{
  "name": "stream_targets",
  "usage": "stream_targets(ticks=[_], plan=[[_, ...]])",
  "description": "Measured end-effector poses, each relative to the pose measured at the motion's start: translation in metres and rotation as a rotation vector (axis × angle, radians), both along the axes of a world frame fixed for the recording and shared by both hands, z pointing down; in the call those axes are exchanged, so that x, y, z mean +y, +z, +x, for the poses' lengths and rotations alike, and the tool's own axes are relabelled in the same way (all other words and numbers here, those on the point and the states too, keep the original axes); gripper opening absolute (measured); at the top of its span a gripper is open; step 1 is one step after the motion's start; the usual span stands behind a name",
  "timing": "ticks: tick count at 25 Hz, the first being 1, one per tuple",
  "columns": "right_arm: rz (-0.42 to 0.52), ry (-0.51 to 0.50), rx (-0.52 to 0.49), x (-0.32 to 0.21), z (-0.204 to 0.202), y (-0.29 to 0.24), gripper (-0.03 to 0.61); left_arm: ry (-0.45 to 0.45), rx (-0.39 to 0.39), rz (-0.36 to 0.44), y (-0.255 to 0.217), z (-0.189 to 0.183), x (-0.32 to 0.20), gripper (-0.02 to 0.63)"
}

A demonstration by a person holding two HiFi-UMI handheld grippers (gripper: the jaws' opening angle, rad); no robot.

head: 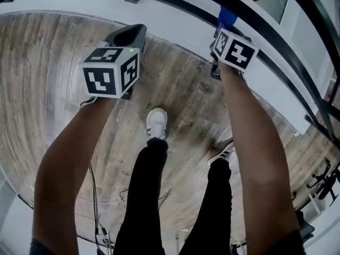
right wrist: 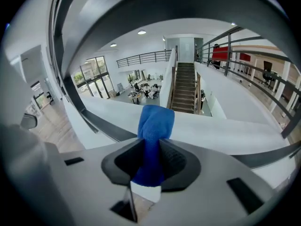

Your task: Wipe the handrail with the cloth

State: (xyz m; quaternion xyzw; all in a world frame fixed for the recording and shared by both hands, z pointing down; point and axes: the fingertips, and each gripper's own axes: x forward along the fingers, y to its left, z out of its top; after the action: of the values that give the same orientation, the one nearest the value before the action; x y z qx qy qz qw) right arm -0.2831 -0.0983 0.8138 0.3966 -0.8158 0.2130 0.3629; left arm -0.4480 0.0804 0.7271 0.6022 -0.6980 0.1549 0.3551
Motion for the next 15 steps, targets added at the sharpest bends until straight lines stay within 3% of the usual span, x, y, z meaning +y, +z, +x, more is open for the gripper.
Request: stream_targets(ticks=[15], plan=[[-0.035,0.166,-0.018,-0.057,0.220,-0.001,0.107,0.165,0.007,-0.043,0.011,0.195,-0.090,0.003]])
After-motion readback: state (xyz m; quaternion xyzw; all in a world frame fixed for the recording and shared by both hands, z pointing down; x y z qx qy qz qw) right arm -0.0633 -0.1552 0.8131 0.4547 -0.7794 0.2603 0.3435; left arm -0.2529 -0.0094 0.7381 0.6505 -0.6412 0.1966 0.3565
